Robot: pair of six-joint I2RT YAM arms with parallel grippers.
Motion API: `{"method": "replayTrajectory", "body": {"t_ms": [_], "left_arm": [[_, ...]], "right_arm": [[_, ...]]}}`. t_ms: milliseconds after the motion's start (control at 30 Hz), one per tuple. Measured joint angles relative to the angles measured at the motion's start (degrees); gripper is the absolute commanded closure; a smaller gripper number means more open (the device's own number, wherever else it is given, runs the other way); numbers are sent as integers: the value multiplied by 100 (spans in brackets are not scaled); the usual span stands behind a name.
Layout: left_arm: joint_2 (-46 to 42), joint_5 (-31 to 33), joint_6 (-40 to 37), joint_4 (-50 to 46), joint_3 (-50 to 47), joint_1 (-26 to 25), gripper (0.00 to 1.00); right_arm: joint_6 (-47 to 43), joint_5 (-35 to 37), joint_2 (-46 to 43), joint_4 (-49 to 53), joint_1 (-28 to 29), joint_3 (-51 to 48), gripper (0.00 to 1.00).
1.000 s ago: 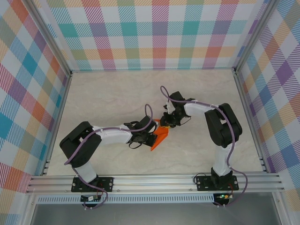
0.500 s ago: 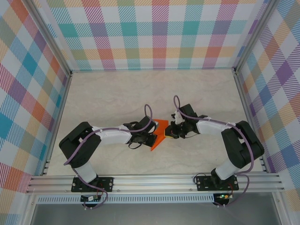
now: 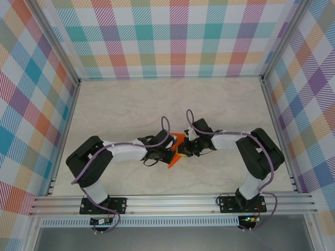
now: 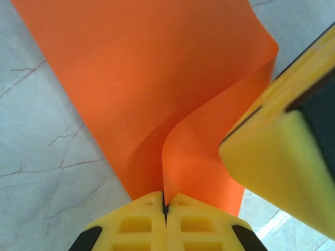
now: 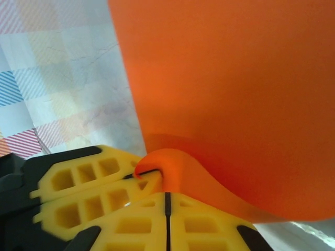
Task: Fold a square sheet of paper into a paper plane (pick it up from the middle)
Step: Third fold the triangle at the center of the table.
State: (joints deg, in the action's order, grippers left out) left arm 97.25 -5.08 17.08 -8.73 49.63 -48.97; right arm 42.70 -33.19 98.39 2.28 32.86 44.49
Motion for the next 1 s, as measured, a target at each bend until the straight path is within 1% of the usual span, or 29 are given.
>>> {"method": "replayTrajectory", "body": {"t_ms": [167, 467, 533, 567, 633, 700, 733, 767, 867, 1000], "left_arm": [[0, 0, 0, -2, 0, 0, 100], [0, 2, 0, -7, 2, 0, 99], [-4, 2, 2, -13, 2, 0, 96], [-17, 4, 7, -24, 4, 0, 92], [-68, 20, 72, -57, 4, 0, 80], [-212, 94, 170, -247, 11, 0, 73], [-326, 140, 221, -343, 11, 0, 68], [-450, 199, 295, -433, 13, 0, 66], [-844, 330, 494, -636, 13, 0, 66], [-1322, 293, 857, -601, -24, 0, 75]], "right_arm": [[-7, 68, 221, -11, 0, 0, 93], [-26, 168, 240, -2, 15, 0, 94], [-42, 186, 240, 13, 17, 0, 94], [-59, 190, 240, 24, 20, 4, 94], [-96, 199, 254, 31, 22, 15, 94], [-116, 179, 273, 37, 22, 24, 95], [-118, 164, 282, 44, 22, 31, 95], [-120, 142, 293, 52, 22, 37, 95], [-136, 76, 332, 79, 20, 63, 95], [-136, 57, 358, 96, 20, 90, 95]]}}
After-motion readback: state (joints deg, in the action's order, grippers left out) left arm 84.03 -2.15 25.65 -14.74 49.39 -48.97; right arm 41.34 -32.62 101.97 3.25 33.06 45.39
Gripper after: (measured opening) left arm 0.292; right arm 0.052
